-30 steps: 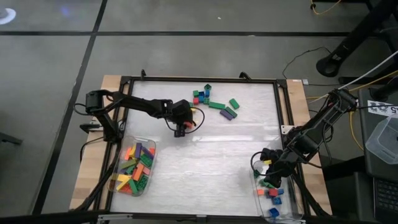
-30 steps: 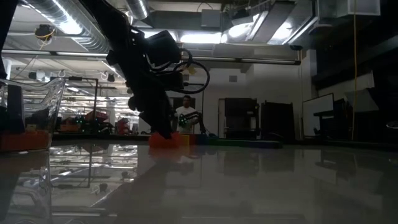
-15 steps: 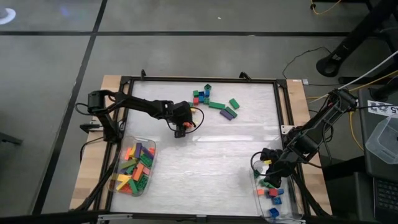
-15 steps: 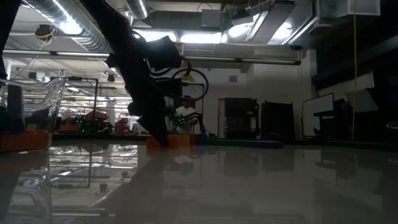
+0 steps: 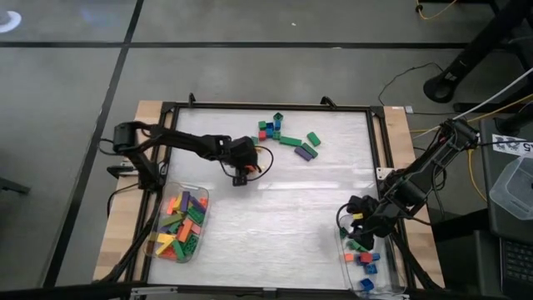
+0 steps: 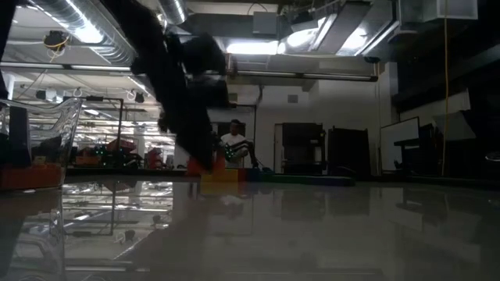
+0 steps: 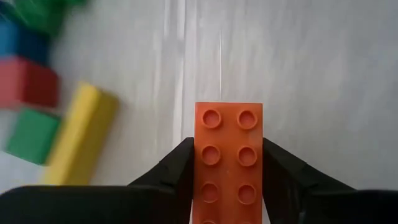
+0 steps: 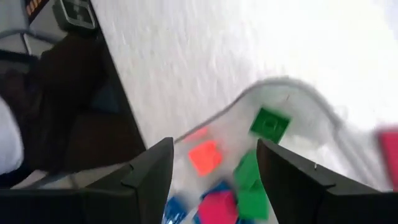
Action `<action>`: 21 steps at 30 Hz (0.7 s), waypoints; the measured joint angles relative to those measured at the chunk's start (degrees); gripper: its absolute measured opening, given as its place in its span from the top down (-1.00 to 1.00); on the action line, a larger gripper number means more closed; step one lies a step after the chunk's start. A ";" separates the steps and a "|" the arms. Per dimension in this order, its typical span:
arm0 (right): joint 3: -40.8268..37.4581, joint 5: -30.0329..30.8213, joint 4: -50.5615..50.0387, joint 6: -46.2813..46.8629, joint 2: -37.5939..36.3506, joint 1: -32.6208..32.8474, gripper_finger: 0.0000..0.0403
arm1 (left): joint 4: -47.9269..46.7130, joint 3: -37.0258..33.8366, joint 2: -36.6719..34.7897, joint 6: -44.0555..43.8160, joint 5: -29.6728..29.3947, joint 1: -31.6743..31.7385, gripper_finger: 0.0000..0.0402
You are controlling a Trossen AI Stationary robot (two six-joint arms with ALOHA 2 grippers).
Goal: Sort blocks by size
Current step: Put the large orange game piece into the left transparent bin
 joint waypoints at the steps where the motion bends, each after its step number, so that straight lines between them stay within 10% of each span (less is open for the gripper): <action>1: 0.00 1.22 -0.02 -0.81 0.00 0.00 -0.14 | -0.06 0.04 -1.66 -0.55 0.04 -0.28 0.38; 10: 0.00 6.23 -0.22 -5.37 0.00 -3.16 -0.14 | -3.69 0.13 -20.32 -4.90 0.22 -5.03 0.38; 21: 0.00 5.42 0.30 -19.05 0.00 -16.76 -0.14 | -35.13 0.20 -41.90 -35.13 5.60 -22.42 0.38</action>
